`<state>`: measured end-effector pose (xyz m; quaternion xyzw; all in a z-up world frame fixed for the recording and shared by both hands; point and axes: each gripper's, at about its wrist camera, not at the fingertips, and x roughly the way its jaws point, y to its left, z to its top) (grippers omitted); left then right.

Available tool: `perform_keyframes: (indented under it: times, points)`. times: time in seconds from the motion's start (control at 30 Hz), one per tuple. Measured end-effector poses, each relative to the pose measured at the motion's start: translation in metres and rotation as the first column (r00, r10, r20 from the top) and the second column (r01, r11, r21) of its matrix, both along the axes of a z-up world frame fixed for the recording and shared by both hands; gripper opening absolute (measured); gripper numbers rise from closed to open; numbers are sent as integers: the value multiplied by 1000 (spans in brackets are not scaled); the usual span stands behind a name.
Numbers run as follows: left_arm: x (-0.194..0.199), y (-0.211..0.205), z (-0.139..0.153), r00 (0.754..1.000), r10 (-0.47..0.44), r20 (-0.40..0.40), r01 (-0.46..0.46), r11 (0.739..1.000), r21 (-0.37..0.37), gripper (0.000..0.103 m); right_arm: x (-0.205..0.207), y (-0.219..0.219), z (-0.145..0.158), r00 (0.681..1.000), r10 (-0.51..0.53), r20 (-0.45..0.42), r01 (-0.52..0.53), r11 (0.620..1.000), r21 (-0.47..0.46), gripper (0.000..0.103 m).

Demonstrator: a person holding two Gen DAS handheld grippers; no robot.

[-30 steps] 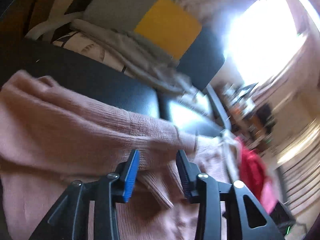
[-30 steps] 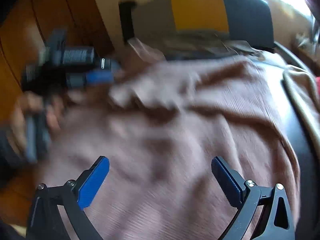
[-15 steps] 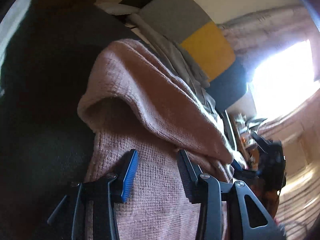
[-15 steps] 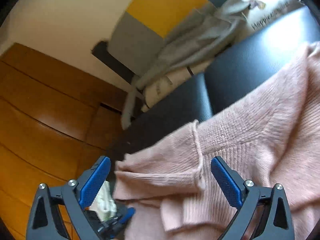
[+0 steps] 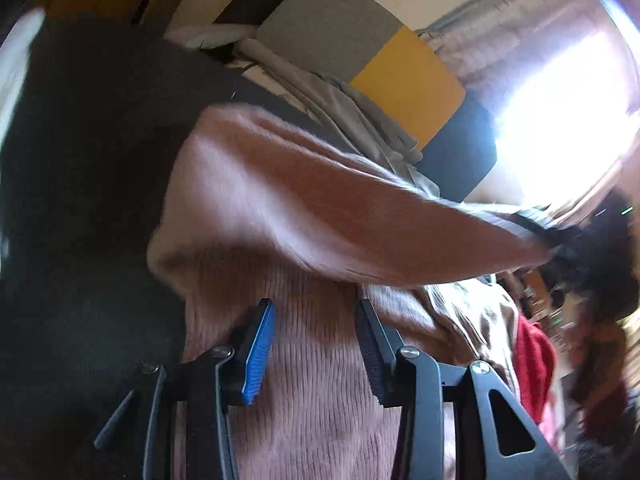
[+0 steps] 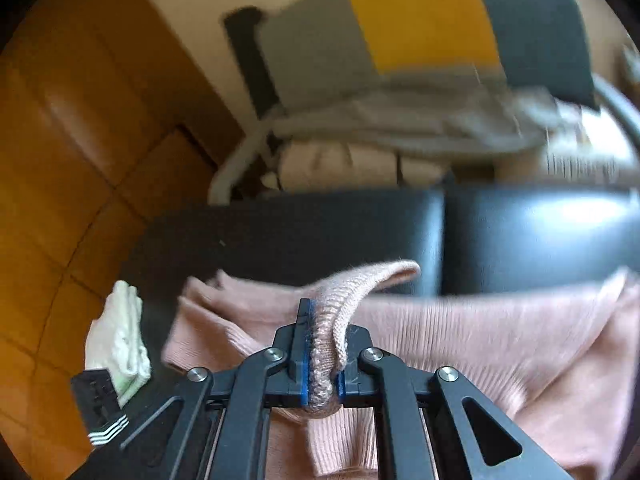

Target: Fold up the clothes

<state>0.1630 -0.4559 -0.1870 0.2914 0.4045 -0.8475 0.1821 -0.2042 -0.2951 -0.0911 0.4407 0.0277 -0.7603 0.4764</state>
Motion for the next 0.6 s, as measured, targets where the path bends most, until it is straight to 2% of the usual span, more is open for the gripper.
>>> perform_keyframes:
  times: [0.07, 0.13, 0.23, 0.3, 0.47, 0.6]
  points:
    - [-10, -4, 1, 1000, 3, 31, -3, 1000, -21, 41, 0, 5, 29, 998, 17, -65, -18, 1000, -11, 9]
    - [-12, -4, 2, 1000, 7, 24, -6, 1000, -26, 41, 0, 10, 57, 991, 31, -128, -34, 999, -19, 9]
    - [-8, -3, 1, 1000, 6, -2, -6, 1000, -15, 42, -12, 34, 62, 988, -12, -157, 12, 1000, -4, 9]
    - [-3, 0, -1, 1000, 1, -22, -1, 1000, 1, 42, -26, 57, 48, 991, -58, -123, 60, 998, 8, 9]
    - [10, 4, -5, 997, -9, -76, 12, 999, 44, 43, -46, 105, -20, 986, -164, 29, 162, 985, 57, 9]
    - [17, -1, -4, 988, 18, -156, 3, 991, 132, 45, -56, 130, -68, 966, -216, 143, 207, 975, 74, 10]
